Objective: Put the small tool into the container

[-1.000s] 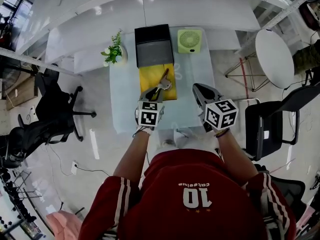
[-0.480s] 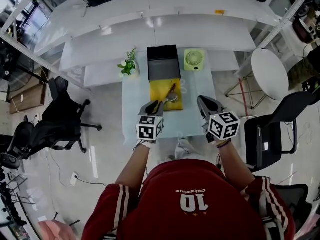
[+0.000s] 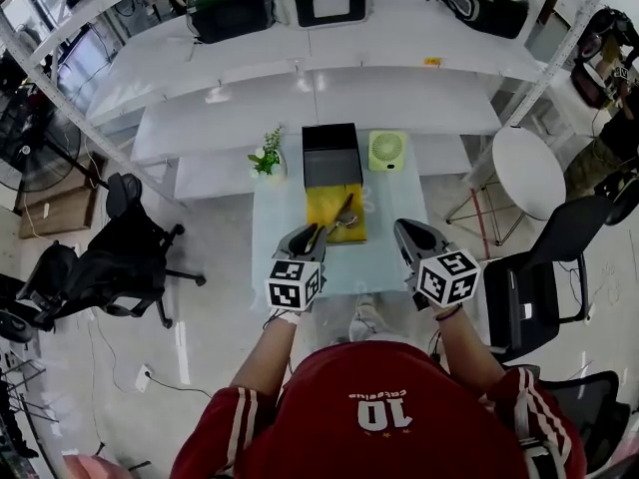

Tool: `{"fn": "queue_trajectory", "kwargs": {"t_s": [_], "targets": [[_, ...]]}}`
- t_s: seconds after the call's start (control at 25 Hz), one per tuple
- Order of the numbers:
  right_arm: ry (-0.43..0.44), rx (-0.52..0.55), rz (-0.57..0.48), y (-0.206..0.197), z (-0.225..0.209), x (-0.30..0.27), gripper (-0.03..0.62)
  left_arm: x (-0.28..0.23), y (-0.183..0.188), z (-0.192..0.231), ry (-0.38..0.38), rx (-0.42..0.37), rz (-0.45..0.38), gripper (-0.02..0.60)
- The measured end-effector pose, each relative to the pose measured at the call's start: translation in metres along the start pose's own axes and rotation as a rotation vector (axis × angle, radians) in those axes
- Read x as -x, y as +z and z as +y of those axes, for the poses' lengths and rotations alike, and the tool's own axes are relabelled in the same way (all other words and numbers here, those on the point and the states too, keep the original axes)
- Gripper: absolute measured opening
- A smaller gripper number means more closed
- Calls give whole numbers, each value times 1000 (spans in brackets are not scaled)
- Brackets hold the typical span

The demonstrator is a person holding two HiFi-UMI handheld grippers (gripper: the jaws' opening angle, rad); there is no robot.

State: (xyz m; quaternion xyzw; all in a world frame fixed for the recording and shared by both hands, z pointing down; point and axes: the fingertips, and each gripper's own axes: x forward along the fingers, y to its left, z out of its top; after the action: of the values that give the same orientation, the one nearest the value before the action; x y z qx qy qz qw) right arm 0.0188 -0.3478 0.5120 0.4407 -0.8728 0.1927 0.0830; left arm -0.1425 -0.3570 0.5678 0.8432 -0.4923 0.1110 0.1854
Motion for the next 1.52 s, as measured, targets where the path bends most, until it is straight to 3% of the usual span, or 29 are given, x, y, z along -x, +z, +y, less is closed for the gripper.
{"fn": "queue_trajectory", "kwargs": {"t_s": [0.28, 0.76, 1.12, 1.52], "targets": [[26, 45, -69, 31, 42, 30, 6, 56, 37, -12, -12, -70, -95, 66], [56, 170, -203, 83, 107, 79, 5, 154, 110, -39, -41, -105, -319, 64], [-7, 200, -302, 120, 117, 125, 5, 218, 146, -42, -67, -107, -426, 61], [20, 213, -356, 152, 122, 144, 6, 243, 175, -48, -22, -128, -489, 54]]}}
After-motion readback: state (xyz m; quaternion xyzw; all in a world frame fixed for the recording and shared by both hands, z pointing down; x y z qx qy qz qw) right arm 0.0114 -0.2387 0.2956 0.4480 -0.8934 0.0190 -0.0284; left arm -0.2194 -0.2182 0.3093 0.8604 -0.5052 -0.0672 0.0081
